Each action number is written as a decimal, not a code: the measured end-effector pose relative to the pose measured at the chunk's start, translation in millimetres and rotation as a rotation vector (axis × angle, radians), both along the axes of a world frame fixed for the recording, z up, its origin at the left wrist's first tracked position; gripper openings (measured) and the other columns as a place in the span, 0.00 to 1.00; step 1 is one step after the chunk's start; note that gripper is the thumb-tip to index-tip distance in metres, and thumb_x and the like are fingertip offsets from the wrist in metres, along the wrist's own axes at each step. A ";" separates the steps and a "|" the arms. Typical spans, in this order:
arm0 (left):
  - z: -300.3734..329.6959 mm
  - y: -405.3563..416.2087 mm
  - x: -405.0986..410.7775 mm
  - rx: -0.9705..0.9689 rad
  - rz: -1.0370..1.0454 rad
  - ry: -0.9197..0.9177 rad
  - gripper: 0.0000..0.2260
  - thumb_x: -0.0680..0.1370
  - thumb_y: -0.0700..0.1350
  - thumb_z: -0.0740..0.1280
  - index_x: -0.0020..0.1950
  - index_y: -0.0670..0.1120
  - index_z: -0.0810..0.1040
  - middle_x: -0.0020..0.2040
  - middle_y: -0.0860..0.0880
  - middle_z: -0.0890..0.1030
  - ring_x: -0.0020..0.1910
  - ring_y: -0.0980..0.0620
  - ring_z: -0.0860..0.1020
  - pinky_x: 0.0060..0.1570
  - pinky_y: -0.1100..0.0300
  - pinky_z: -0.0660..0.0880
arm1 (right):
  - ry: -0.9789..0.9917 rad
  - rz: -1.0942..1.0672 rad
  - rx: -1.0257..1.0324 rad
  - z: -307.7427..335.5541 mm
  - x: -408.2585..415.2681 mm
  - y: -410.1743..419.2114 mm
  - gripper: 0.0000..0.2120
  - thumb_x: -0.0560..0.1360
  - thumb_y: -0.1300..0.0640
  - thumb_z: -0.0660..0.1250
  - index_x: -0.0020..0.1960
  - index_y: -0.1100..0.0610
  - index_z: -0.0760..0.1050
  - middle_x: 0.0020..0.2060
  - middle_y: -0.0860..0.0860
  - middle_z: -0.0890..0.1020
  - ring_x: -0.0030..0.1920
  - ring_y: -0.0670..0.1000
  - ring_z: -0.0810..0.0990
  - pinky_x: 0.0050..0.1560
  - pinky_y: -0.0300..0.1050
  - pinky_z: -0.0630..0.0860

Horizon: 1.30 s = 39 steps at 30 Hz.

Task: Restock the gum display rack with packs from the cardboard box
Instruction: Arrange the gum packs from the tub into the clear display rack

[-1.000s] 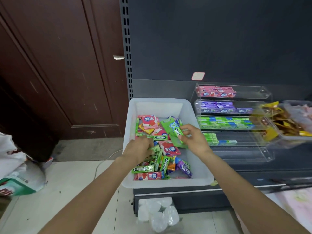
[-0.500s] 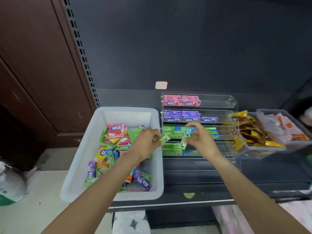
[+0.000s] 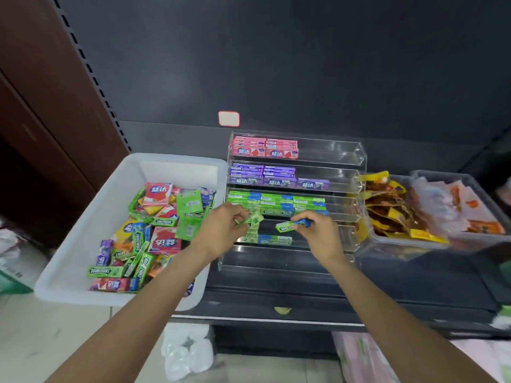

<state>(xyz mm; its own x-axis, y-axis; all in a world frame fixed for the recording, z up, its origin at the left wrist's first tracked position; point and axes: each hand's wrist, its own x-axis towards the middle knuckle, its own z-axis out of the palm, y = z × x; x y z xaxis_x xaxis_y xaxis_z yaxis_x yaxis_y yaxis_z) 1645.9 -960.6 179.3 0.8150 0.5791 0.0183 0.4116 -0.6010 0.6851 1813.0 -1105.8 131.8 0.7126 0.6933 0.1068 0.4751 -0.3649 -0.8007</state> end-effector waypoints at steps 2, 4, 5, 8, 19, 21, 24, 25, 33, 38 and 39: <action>-0.8 0.1 -2.7 -0.002 0.011 0.013 0.07 0.75 0.39 0.68 0.52 0.43 0.79 0.47 0.49 0.75 0.42 0.53 0.74 0.41 0.67 0.66 | -0.006 0.026 -0.028 -6.2 -1.1 0.8 0.05 0.71 0.64 0.71 0.46 0.57 0.82 0.43 0.46 0.82 0.39 0.37 0.75 0.41 0.24 0.68; -1.3 0.8 -5.4 0.000 0.011 0.036 0.06 0.75 0.40 0.68 0.51 0.43 0.79 0.47 0.49 0.75 0.43 0.53 0.74 0.41 0.66 0.67 | -0.019 0.102 -0.112 -11.5 -0.5 1.6 0.06 0.72 0.65 0.70 0.47 0.57 0.82 0.42 0.47 0.82 0.37 0.37 0.74 0.39 0.25 0.68; -1.5 1.4 -6.5 0.000 0.013 0.043 0.06 0.75 0.40 0.68 0.51 0.43 0.79 0.47 0.49 0.75 0.43 0.52 0.74 0.41 0.67 0.67 | -0.029 0.145 -0.165 -13.4 0.2 2.3 0.07 0.73 0.65 0.69 0.48 0.57 0.81 0.44 0.49 0.83 0.39 0.38 0.76 0.41 0.25 0.68; -1.0 2.5 -7.9 0.010 0.015 0.055 0.06 0.75 0.39 0.68 0.51 0.43 0.78 0.46 0.49 0.75 0.43 0.52 0.75 0.41 0.68 0.67 | -0.067 0.210 -0.294 -13.6 4.0 5.3 0.10 0.76 0.66 0.64 0.52 0.57 0.81 0.50 0.50 0.83 0.50 0.46 0.80 0.50 0.31 0.71; -0.9 11.9 -7.5 0.037 0.022 0.067 0.08 0.75 0.41 0.68 0.53 0.43 0.80 0.46 0.50 0.76 0.43 0.53 0.74 0.38 0.69 0.65 | -0.132 0.333 -0.397 -8.1 -9.3 26.8 0.12 0.79 0.62 0.61 0.59 0.56 0.78 0.57 0.50 0.81 0.58 0.49 0.78 0.59 0.43 0.73; -0.2 11.4 -6.7 0.019 0.022 0.063 0.09 0.75 0.41 0.68 0.55 0.44 0.79 0.46 0.51 0.76 0.43 0.53 0.75 0.34 0.72 0.65 | -0.142 0.337 -0.415 -7.8 -8.5 27.2 0.12 0.79 0.61 0.61 0.60 0.55 0.77 0.58 0.50 0.80 0.57 0.49 0.78 0.59 0.45 0.74; 1.6 9.9 -6.2 -0.022 0.040 0.032 0.10 0.75 0.42 0.69 0.56 0.44 0.79 0.45 0.51 0.77 0.44 0.53 0.76 0.34 0.78 0.67 | -0.145 0.346 -0.438 -6.3 -9.2 27.0 0.13 0.79 0.60 0.61 0.61 0.53 0.76 0.58 0.50 0.80 0.56 0.50 0.79 0.57 0.49 0.76; 2.3 9.4 -6.5 -0.039 0.052 0.016 0.10 0.75 0.42 0.69 0.56 0.44 0.79 0.45 0.51 0.77 0.43 0.53 0.76 0.34 0.79 0.67 | -0.146 0.354 -0.439 -4.9 -9.6 26.4 0.13 0.79 0.60 0.61 0.62 0.53 0.76 0.59 0.50 0.80 0.56 0.50 0.79 0.58 0.48 0.75; 4.3 -0.5 6.5 -0.286 0.107 -0.131 0.06 0.73 0.37 0.71 0.45 0.45 0.75 0.37 0.50 0.77 0.35 0.56 0.75 0.39 0.70 0.72 | 0.167 0.322 -0.103 23.6 -24.6 17.1 0.13 0.76 0.60 0.66 0.61 0.54 0.76 0.51 0.47 0.81 0.51 0.44 0.78 0.57 0.41 0.76; 4.1 -13.3 26.7 -0.131 -0.015 -0.043 0.07 0.74 0.37 0.69 0.51 0.42 0.81 0.41 0.49 0.79 0.40 0.55 0.75 0.38 0.78 0.69 | 0.228 0.264 0.059 34.3 -19.9 11.1 0.16 0.74 0.61 0.68 0.60 0.48 0.75 0.47 0.45 0.80 0.48 0.44 0.79 0.50 0.33 0.75; 3.4 -16.3 30.8 -0.123 -0.037 -0.034 0.07 0.74 0.37 0.69 0.52 0.41 0.81 0.43 0.48 0.80 0.41 0.55 0.76 0.39 0.78 0.69 | 0.202 0.259 0.054 33.7 -16.9 9.1 0.13 0.74 0.62 0.68 0.56 0.48 0.76 0.45 0.44 0.79 0.47 0.44 0.79 0.48 0.30 0.75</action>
<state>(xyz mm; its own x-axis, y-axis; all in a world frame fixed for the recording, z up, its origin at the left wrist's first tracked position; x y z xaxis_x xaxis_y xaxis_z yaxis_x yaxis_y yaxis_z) 1676.7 -976.8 182.7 0.8358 0.5486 -0.0224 0.3659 -0.5261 0.7677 1796.2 -1096.7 165.5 0.5244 0.8512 0.0228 0.3757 -0.2072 -0.9033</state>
